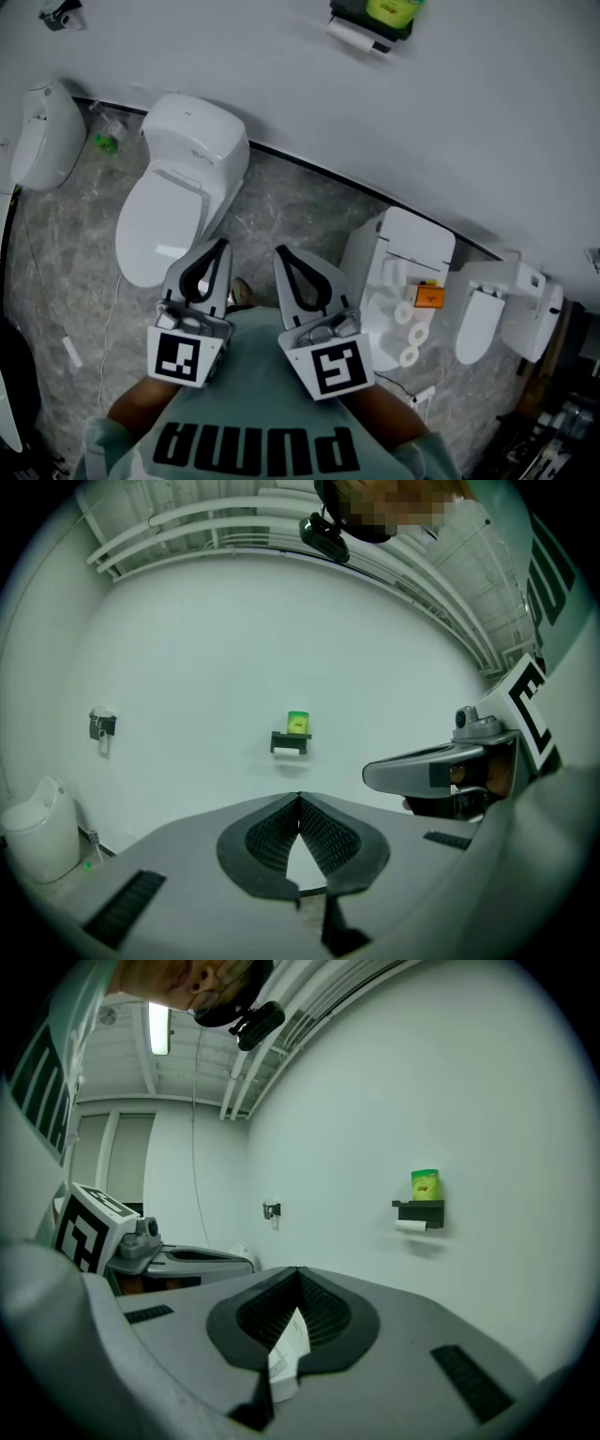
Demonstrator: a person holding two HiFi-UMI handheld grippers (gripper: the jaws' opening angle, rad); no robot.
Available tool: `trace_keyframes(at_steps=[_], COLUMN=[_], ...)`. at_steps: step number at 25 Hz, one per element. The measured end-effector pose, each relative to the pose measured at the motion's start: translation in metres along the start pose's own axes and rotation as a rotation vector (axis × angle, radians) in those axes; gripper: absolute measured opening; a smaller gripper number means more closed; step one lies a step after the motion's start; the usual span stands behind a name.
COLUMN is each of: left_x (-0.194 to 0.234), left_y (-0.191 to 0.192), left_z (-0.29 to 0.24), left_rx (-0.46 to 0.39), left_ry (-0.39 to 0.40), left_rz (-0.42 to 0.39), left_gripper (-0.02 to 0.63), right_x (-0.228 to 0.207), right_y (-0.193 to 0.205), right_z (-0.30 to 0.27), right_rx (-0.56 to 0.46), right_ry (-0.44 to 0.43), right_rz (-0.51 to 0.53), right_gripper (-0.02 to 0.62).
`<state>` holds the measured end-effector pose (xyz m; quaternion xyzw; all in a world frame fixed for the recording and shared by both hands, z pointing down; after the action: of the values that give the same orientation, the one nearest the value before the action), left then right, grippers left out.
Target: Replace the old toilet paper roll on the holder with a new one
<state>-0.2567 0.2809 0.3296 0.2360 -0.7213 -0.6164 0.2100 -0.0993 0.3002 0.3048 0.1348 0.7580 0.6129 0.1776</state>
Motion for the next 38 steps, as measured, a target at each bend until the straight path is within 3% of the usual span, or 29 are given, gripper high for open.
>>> trace_keyframes(at_steps=[21,31,38], left_x=[0.023,0.027,0.023], left_y=[0.01,0.015,0.016], left_z=[0.03,0.047,0.038], left_rx=[-0.022,-0.028,-0.007], left_ry=[0.064,0.039,0.013], left_rz=[0.022,0.031,0.013], left_gripper=[0.003,0.003,0.003], right_x=[0.044,0.061,0.045], right_y=[0.002,0.007,0.012], right_z=[0.0,0.001,-0.004], right_rx=[0.016,0.025,0.02], right_ry=[0.054,0.02,-0.003], right_rz=[0.04,0.063,0.038], right_gripper=[0.003,0.003,0.003])
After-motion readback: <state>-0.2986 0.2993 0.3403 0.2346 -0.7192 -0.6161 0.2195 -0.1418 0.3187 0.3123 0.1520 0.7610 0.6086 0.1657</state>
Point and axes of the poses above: the fingertips, and each gripper's own axes: z backward along the fingers, x to its left, y out of its underside, the point moved 9 cm from there along z, backward along the fingers, and after that the axes turned 5 degrees about -z, right-handed, at the moved point
